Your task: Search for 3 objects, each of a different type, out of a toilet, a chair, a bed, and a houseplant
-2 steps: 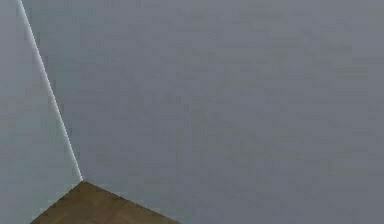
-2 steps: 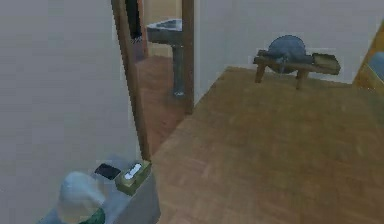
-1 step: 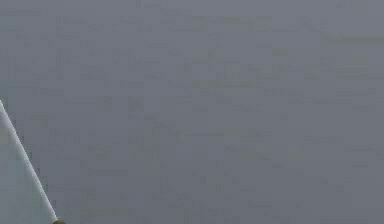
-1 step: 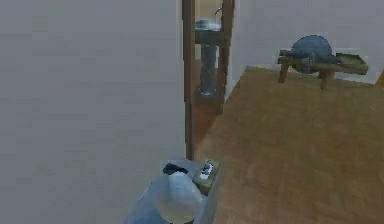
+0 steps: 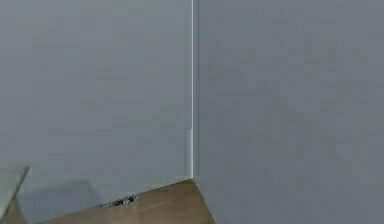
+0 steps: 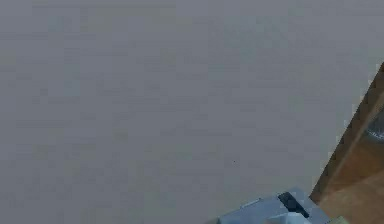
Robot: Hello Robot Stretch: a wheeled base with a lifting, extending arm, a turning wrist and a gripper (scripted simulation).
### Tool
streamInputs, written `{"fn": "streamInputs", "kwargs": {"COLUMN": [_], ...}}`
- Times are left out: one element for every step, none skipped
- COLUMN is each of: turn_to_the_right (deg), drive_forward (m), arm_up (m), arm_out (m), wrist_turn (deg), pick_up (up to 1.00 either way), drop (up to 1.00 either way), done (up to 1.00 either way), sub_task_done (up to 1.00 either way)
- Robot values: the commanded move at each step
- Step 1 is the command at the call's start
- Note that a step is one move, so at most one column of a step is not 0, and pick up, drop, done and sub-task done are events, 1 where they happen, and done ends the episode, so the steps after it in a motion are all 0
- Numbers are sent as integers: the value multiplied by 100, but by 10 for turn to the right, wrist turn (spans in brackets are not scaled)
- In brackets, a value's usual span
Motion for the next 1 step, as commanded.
{"fn": "streamInputs", "kwargs": {"turn_to_the_right": [-330], "drive_forward": [0], "arm_up": [0], "arm_out": [0], "wrist_turn": [0], "pick_up": [0], "drop": [0], "done": [0], "sub_task_done": [0]}}
